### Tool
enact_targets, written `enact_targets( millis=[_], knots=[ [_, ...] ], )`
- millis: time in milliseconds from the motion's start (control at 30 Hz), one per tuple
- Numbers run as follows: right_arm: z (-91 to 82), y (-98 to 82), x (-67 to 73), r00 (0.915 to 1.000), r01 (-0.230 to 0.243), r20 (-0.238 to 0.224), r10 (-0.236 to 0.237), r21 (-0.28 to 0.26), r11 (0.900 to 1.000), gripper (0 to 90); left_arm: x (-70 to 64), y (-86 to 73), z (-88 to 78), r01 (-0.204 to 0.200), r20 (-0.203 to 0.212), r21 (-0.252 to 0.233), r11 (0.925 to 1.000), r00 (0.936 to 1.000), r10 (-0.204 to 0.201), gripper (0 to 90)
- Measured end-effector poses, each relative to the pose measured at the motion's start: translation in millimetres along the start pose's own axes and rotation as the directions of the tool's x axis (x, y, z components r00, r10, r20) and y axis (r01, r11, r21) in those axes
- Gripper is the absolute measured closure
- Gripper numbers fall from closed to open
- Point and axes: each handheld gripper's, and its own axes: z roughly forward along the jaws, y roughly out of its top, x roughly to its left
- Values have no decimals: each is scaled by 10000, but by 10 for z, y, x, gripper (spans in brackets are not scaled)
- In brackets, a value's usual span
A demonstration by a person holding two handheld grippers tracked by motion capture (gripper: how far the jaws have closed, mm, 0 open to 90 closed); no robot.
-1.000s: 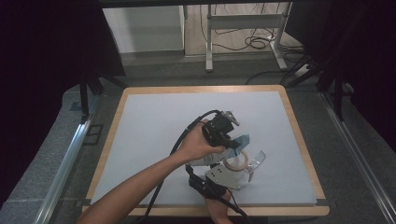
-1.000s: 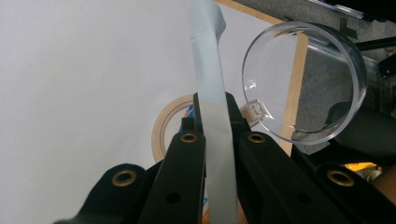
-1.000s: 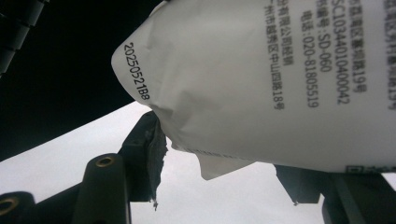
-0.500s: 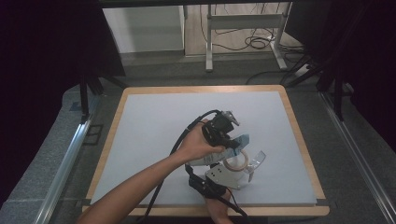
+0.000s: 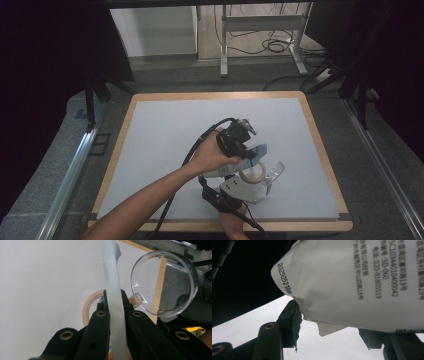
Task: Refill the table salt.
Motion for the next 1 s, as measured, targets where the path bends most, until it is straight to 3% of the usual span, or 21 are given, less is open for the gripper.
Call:
enact_targets(
  millis=[1000],
  knots=[
    [-3, 11, -13, 10000, -23, 86, 24, -74, 10000, 425, -21, 47, 33, -3, -87, 164, 9999, 10000, 4, 900]
  ],
)
